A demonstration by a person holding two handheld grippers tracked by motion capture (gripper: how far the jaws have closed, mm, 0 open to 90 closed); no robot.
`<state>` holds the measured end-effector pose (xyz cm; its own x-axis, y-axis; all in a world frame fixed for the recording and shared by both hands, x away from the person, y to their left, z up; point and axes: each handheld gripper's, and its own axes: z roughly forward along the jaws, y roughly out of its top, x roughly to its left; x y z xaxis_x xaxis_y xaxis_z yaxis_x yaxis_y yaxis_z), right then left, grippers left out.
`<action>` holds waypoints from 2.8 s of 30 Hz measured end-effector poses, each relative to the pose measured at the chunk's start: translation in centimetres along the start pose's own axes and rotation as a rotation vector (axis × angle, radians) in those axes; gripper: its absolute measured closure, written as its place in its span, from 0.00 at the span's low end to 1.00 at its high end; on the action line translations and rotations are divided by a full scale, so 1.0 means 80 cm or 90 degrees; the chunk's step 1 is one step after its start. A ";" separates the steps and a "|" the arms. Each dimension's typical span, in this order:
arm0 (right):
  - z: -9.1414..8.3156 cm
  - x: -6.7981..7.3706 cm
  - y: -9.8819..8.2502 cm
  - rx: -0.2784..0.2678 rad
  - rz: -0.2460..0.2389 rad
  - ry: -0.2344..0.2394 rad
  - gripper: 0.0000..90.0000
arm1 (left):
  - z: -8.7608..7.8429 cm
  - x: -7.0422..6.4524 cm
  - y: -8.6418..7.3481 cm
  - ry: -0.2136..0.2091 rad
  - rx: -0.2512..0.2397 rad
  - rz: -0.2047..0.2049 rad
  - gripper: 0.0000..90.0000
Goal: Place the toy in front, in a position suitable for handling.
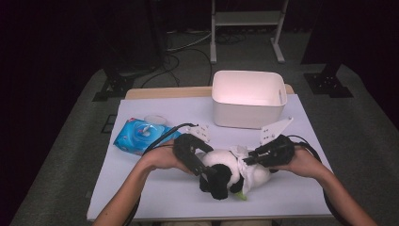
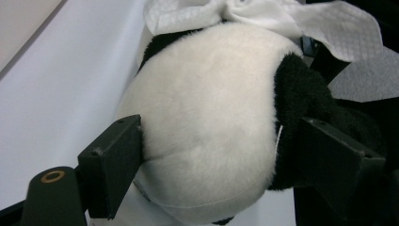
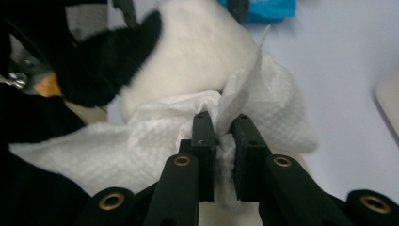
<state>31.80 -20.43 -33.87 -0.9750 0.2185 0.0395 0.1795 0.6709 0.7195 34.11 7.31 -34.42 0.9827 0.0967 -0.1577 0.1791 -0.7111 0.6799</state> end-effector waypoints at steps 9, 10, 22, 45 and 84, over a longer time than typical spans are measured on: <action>0.018 0.010 0.045 -0.028 -0.031 0.053 0.89 | 0.002 0.002 -0.002 0.005 -0.009 -0.010 0.19; 0.022 0.012 0.052 -0.023 -0.037 0.053 0.89 | 0.002 0.002 -0.002 0.005 -0.008 -0.010 0.19; 0.044 0.015 0.085 0.009 -0.066 0.067 0.89 | 0.000 -0.001 -0.004 0.001 -0.004 -0.002 0.19; -0.029 0.002 -0.010 0.072 0.008 -0.025 0.89 | -0.001 -0.010 0.017 -0.009 0.022 0.018 0.19; -0.016 -0.014 -0.002 0.024 0.014 -0.036 0.89 | 0.046 0.003 0.066 0.021 0.110 0.055 0.30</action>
<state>32.71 -21.70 -33.18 -0.9619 0.2730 0.0153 0.2072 0.6914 0.6922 35.13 1.04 -33.52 0.9956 0.0516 -0.0786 0.0868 -0.8265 0.5562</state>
